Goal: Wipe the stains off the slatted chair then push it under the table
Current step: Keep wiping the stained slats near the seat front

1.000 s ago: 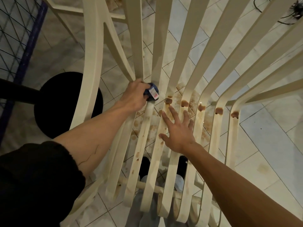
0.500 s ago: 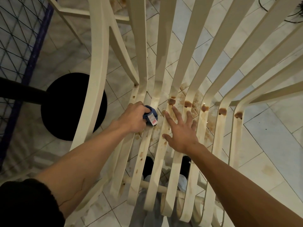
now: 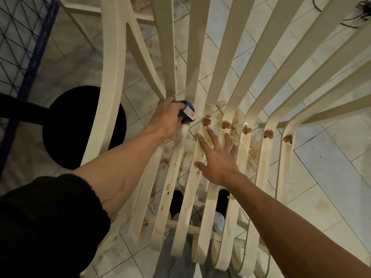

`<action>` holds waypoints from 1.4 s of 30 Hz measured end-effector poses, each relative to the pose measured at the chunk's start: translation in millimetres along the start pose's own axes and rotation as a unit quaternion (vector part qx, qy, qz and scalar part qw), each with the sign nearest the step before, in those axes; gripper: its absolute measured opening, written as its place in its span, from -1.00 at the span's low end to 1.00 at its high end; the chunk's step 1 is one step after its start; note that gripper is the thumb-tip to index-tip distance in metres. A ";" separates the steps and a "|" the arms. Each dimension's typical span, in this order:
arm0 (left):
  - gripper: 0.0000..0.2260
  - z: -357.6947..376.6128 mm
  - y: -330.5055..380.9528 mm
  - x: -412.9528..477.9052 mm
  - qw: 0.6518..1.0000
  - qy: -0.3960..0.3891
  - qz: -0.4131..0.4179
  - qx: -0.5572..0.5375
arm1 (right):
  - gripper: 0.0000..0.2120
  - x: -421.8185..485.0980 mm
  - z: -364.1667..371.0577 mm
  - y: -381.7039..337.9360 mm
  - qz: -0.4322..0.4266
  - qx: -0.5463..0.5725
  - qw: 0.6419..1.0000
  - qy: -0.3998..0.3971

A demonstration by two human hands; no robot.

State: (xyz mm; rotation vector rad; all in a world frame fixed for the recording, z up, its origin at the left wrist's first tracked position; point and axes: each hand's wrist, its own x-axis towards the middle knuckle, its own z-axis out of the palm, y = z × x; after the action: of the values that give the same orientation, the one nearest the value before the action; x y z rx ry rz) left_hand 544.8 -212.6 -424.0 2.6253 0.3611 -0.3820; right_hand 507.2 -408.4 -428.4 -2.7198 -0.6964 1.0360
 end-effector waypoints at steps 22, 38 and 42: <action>-0.72 15.5 -21.4 -64.1 0.999 -0.039 -0.022 -0.025 | -0.22 -8.6 9.0 11.1 -0.046 -0.021 0.999 0.019; -0.72 15.5 -29.4 -79.8 0.998 -0.062 0.007 -0.007 | -0.18 -11.8 10.3 16.3 -0.061 -0.043 0.997 0.011; -0.72 17.3 -19.6 -75.2 0.998 -0.054 -0.023 -0.005 | -0.18 -12.4 10.4 12.8 -0.053 -0.047 0.997 0.003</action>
State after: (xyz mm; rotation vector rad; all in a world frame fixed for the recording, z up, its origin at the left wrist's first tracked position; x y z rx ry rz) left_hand 465.4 -217.9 -422.3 2.5766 0.3880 -0.5344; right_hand 497.0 -425.8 -432.7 -2.7283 -0.8998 0.9941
